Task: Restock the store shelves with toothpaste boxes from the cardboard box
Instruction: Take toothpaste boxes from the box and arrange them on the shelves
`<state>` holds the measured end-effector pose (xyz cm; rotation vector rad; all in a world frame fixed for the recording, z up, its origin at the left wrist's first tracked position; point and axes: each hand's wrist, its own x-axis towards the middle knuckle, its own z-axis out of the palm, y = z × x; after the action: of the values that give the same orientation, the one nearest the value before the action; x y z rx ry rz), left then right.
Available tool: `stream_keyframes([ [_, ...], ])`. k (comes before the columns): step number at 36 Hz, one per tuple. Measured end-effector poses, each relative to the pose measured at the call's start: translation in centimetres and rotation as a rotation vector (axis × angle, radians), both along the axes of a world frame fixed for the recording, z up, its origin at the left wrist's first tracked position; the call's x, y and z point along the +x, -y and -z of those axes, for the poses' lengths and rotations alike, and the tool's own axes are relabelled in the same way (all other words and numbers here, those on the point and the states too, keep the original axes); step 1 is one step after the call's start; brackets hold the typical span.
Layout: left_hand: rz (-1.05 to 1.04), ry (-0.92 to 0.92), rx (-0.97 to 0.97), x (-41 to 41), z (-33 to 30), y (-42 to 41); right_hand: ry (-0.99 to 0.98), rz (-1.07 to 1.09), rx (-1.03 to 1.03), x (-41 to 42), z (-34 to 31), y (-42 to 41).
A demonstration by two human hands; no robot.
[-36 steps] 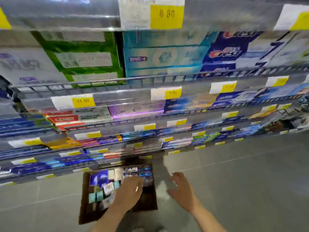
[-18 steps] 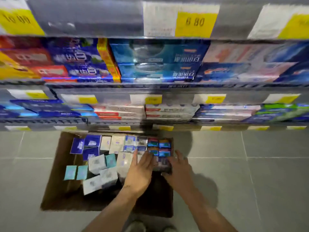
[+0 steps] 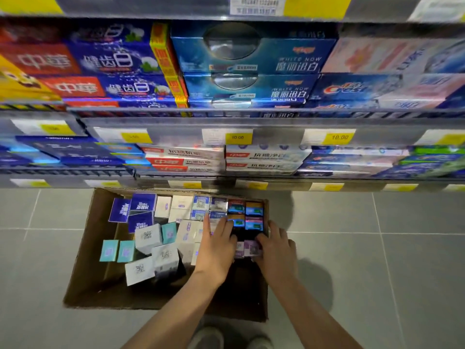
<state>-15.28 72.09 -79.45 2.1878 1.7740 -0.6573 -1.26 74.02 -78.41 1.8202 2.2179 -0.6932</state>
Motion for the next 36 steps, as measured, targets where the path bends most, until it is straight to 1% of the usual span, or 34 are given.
stream_keyframes([
  [3,0.013,0.092,0.042,-1.0,-1.4,0.5,-0.109,-0.017,0.093,1.0,-1.6,0.3],
  [4,0.003,0.137,0.026,-1.4,-2.1,0.7,-0.163,-0.048,0.128,1.4,-2.4,0.3],
  [6,-0.022,0.219,0.075,-1.9,-5.2,0.6,-0.242,-0.105,0.164,1.9,-5.3,0.4],
  [7,-0.028,0.249,0.111,-1.9,-7.0,0.7,-0.265,-0.107,0.145,1.9,-7.1,0.5],
  [10,-0.068,0.276,0.087,-2.0,-12.9,0.2,-0.291,-0.025,-0.010,1.6,-14.1,0.3],
  [11,-0.075,0.310,0.087,-2.2,-15.0,0.0,-0.284,0.015,-0.067,1.4,-16.6,0.0],
  [13,-0.141,0.451,0.074,-2.8,-20.3,-0.5,-0.283,0.061,-0.123,1.1,-22.0,-0.8],
  [16,-0.259,0.642,0.069,-4.0,-28.7,-1.1,-0.335,0.090,-0.118,0.9,-30.6,-2.0],
  [19,-0.339,0.733,0.039,-5.6,-36.5,-2.1,-0.399,0.130,-0.066,0.9,-38.4,-3.0],
  [21,-0.334,0.800,0.042,-6.8,-41.1,-2.1,-0.426,0.189,0.011,0.9,-43.1,-3.0],
  [23,-0.306,0.785,0.070,-7.8,-45.2,-1.9,-0.463,0.276,0.055,0.9,-47.3,-2.6],
  [25,-0.315,0.753,0.107,-8.8,-49.1,-1.9,-0.497,0.319,0.088,0.7,-51.4,-2.5],
  [29,-0.317,0.839,0.223,-10.9,-55.6,-0.5,-0.617,0.388,0.150,0.4,-57.3,-1.4],
  [31,-0.378,0.857,0.270,-11.9,-58.3,0.5,-0.705,0.401,0.164,0.1,-59.9,-0.7],
  [33,-0.457,0.909,0.312,-13.0,-60.2,1.3,-0.751,0.417,0.135,-0.1,-62.1,-0.1],
  [36,-0.589,0.947,0.310,-14.3,-62.4,3.2,-0.823,0.400,0.112,-0.1,-65.1,1.2],
])
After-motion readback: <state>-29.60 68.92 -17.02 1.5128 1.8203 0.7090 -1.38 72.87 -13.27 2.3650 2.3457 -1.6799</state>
